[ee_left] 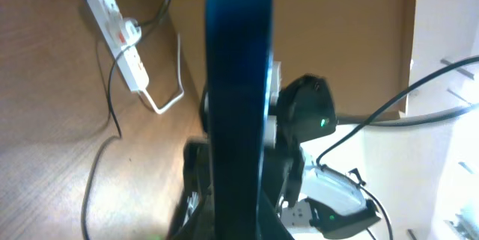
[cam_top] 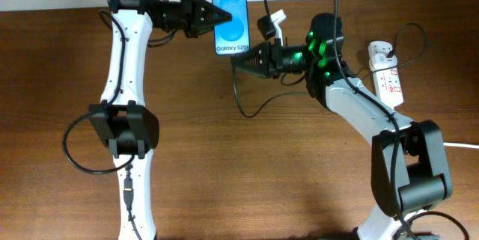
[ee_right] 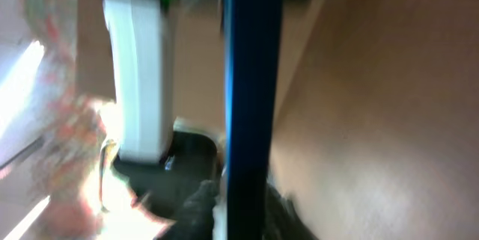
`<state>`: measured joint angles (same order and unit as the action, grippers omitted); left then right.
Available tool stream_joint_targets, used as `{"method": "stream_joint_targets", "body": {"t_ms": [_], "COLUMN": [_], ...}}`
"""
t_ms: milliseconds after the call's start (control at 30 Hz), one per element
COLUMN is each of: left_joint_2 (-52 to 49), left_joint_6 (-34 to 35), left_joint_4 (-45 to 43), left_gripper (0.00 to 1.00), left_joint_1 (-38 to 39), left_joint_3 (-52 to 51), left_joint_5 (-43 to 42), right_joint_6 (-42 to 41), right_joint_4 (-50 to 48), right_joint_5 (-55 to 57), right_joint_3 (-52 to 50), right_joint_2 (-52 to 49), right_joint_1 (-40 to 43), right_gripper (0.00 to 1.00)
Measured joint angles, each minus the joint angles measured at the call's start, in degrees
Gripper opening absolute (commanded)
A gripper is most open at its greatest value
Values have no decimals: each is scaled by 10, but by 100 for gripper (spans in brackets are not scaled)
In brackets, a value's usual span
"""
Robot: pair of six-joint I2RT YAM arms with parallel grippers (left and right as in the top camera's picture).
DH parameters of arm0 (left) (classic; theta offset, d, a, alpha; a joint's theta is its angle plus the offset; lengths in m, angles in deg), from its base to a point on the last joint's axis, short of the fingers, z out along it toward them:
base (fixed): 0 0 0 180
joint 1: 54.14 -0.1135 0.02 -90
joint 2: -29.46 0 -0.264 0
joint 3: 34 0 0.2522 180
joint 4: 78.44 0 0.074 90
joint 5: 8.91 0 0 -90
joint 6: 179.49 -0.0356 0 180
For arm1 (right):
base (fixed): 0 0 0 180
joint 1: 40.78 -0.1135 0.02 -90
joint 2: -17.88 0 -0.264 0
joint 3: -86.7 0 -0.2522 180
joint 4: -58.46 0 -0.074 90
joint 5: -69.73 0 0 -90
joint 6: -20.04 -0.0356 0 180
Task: Plug charger to phone and switch on socket
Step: 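Lower the phone flat onto the table with the left gripper and release, then move the right gripper over the power strip's orange switch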
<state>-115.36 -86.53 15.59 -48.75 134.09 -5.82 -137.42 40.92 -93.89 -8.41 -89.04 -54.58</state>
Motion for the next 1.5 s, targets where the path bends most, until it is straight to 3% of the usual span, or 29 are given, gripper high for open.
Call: {"method": "stream_joint_targets", "body": {"t_ms": [133, 300, 433, 467, 533, 633, 767, 1000, 1100, 1200, 1267, 1333, 1433, 1500], "left_joint_2": [0, 0, 2, 2, 2, 3, 3, 3, 3, 3, 5, 9, 12, 54], "left_joint_6": [-4, -2, 40, 64, 94, 106, 87, 82, 104, 134, 141, 144, 145, 145], "left_joint_4": [3, 2, 39, 31, 5, -31, -37, -113, -134, -135, -133, -128, -111, -109], "left_gripper": [0, 0, 0, 0, 0, 0, 0, 9, 24, 77, 88, 88, 90, 93], "left_joint_1": [16, -15, -14, -14, -13, 2, 39, 142, 145, 146, 145, 146, 132, 85], "left_joint_3": [0, 0, -13, -34, -96, -175, -235, -287, -287, -287, -285, -284, -280, -261], "left_joint_5": [49, 131, 483, 546, 603, 598, 490, 485, 512, 582, 617, 647, 680, 711], "right_joint_6": [1, 11, 181, 241, 325, 410, 481, 508, 512, 512, 512, 501, 492, 494], "right_joint_4": [-4, 41, 414, 526, 637, 710, 718, 770, 794, 808, 820, 826, 942, 1047], "right_joint_5": [45, 50, 148, 193, 259, 267, 182, 167, 185, 200, 225, 263, 370, 486], "right_joint_3": [15, 17, 26, 27, 25, 24, 24, 24, 24, 24, 24, 24, 33, 103], "right_joint_2": [0, -1, 0, 1, 1, 22, 98, 117, 117, 117, 117, 117, 118, 120], "right_joint_1": [16, 16, 47, 50, 50, 49, 49, 49, 49, 49, 49, 49, 87, 151], "right_gripper": [95, 98, 98, 98, 99, 98, 98, 98, 99, 98, 98, 98, 98, 98]}}
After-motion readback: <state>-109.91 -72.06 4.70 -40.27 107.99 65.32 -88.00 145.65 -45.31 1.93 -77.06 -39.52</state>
